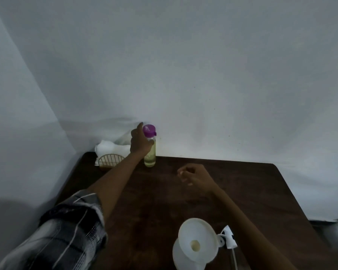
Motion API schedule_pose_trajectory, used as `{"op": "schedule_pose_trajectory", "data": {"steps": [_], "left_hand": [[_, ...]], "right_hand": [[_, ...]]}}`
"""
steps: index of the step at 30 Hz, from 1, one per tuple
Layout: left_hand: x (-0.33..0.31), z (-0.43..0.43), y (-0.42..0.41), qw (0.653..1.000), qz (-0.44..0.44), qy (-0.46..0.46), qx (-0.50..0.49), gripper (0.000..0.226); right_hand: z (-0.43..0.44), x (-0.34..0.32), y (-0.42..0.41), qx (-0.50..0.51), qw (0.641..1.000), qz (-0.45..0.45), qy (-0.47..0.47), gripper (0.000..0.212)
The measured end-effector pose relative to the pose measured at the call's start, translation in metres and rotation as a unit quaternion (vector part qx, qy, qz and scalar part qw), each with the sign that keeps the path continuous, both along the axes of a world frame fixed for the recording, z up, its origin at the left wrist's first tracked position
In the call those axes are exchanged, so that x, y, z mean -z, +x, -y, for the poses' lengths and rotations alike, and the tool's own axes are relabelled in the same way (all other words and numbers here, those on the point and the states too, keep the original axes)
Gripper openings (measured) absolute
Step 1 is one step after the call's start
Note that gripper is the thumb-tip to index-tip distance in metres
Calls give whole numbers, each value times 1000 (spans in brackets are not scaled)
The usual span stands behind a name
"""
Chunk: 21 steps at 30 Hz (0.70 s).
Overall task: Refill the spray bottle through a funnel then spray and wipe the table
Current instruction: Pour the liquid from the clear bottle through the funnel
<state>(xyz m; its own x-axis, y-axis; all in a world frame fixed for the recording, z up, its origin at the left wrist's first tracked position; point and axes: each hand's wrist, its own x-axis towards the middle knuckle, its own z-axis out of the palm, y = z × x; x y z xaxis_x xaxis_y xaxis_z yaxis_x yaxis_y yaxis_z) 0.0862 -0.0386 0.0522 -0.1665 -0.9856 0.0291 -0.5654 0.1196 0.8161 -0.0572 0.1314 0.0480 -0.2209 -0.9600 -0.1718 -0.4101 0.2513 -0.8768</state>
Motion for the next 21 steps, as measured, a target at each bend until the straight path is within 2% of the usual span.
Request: {"op": "schedule_pose_trajectory", "data": {"steps": [4,11,15,18,21], "left_hand": [[12,19,-10,999,14,0,44,82],[10,18,-3,998,2,-41,55,67],[-12,-1,-1,995,-46,-65,52,67],[-48,-23,-2,986,-76,-100,110,66],[-92,-52,-4,975,-106,-114,157,64]], "right_hand": [[6,7,2,-27,999,18,4,17],[6,15,-6,-9,999,13,-30,14],[-3,2,-11,18,998,-3,-60,14],[-9,-14,-11,47,993,-36,-99,24],[-10,-33,-10,65,987,-49,-136,45]]}}
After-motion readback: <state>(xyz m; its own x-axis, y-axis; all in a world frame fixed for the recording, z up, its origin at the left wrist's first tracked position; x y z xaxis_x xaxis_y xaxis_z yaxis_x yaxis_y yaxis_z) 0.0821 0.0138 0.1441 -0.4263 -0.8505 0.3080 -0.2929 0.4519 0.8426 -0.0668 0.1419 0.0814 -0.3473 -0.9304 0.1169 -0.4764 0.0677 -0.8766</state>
